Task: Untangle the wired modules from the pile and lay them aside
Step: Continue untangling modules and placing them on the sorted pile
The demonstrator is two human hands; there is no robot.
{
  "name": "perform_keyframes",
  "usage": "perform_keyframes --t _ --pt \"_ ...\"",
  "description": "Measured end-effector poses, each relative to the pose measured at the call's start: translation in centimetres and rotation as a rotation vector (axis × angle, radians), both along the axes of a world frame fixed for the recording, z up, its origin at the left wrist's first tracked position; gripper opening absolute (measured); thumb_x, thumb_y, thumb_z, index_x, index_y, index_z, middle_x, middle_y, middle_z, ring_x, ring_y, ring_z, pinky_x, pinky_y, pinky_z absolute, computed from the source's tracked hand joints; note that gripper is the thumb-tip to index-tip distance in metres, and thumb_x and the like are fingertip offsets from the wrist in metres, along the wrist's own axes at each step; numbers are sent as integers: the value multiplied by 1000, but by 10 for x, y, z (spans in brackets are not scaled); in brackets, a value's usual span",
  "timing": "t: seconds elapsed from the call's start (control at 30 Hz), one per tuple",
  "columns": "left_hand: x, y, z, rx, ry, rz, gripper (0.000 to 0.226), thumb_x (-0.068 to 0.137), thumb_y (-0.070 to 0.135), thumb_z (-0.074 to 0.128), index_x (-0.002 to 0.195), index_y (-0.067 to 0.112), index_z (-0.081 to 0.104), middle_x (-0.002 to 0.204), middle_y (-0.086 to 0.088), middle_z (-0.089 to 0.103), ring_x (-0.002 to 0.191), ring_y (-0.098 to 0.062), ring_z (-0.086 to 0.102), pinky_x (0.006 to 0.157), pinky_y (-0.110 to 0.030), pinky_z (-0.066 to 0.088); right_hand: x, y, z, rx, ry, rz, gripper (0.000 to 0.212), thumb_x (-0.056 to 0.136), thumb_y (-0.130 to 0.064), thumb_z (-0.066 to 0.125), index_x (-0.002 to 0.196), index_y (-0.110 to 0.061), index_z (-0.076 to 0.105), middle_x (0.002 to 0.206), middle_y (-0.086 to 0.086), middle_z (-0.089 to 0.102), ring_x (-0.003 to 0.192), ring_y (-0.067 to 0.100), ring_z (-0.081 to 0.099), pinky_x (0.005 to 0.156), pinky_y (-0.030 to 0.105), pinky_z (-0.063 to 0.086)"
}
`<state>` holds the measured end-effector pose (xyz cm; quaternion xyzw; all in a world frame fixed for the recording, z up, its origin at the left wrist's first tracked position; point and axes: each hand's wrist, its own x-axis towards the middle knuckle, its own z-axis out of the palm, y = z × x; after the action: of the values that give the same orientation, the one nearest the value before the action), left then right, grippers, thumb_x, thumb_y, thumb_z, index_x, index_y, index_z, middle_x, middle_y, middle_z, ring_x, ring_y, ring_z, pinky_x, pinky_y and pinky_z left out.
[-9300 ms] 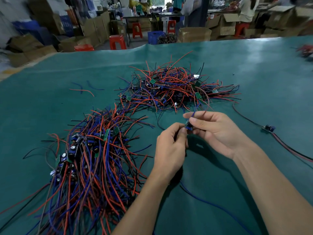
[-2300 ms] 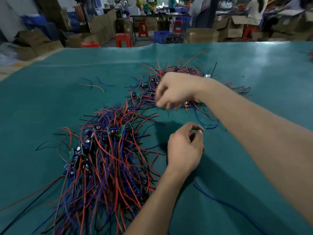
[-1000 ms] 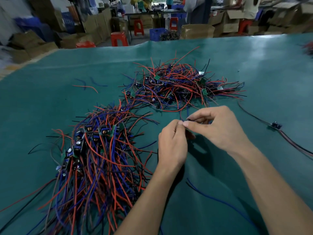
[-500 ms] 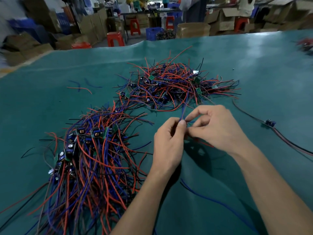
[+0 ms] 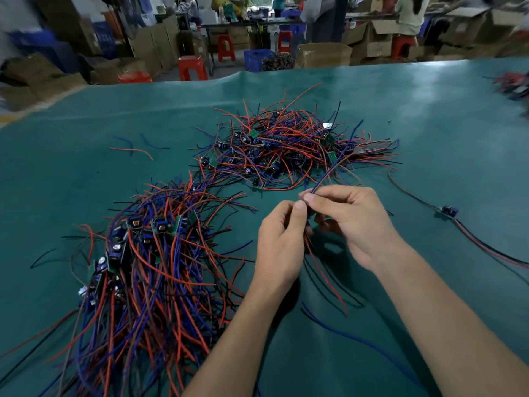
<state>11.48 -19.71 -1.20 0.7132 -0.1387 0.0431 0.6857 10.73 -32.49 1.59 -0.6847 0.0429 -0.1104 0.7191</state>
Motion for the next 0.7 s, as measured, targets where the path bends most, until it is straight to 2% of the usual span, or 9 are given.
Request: perform_keyframes --t 0.07,0.13,0.17,0.27,0.33,0.43,0.6,0.7 --pt "0 -1 0 22 13 0 17 100 20 56 91 11 68 76 9 67 70 -9 58 71 -35 49 2 4 -3 27 4 -39 10 87 -10 77 78 -9 78 81 17 68 74 24 61 63 28 51" --pt "0 -1 0 29 26 -7 12 98 12 59 100 12 71 87 3 74 77 -10 64 78 -34 53 3 6 -4 33 3 -70 16 89 -8 75 74 -11 77 78 14 68 71 22 62 60 25 53" --pt "1 -1 -1 32 26 -14 13 98 10 59 103 12 71 85 0 74 75 -11 64 76 -34 53 4 6 -4 19 -2 -90 17 89 -8 75 73 -11 76 74 10 68 68 18 62 59 23 52" --pt "0 -2 -1 60 37 -37 16 100 9 55 101 15 70 62 3 62 58 -11 53 61 -28 46 5 -1 -4 -38 -41 -167 21 89 -7 76 69 -15 75 60 -4 63 55 8 55 54 19 47" --pt "1 -2 -2 97 48 -31 18 102 11 53 96 15 70 54 7 55 52 -8 48 56 -24 41 5 -6 -3 -128 -85 -219 21 87 -11 78 67 -18 76 59 -2 63 56 10 54 55 23 47" --pt "1 -2 -2 153 39 -29 22 101 12 54 90 16 73 49 8 51 48 -5 46 51 -20 37 6 -13 -2 -294 -130 -297 7 79 -24 80 73 -25 76 62 -4 67 60 11 56 61 30 47" --pt "-3 -4 0 225 22 -46 24 100 13 55 84 20 71 48 10 50 53 -13 46 53 -29 35 6 -40 3 -381 -171 -555 8 73 -45 76 69 -39 73 68 -16 69 60 11 59 67 38 54" --pt "-4 -5 -2 244 22 -62 22 100 16 54 86 18 71 51 7 47 54 -16 43 55 -31 34 4 -54 7 -364 -188 -721 11 73 -48 75 66 -41 70 75 -14 70 63 16 64 72 42 58"
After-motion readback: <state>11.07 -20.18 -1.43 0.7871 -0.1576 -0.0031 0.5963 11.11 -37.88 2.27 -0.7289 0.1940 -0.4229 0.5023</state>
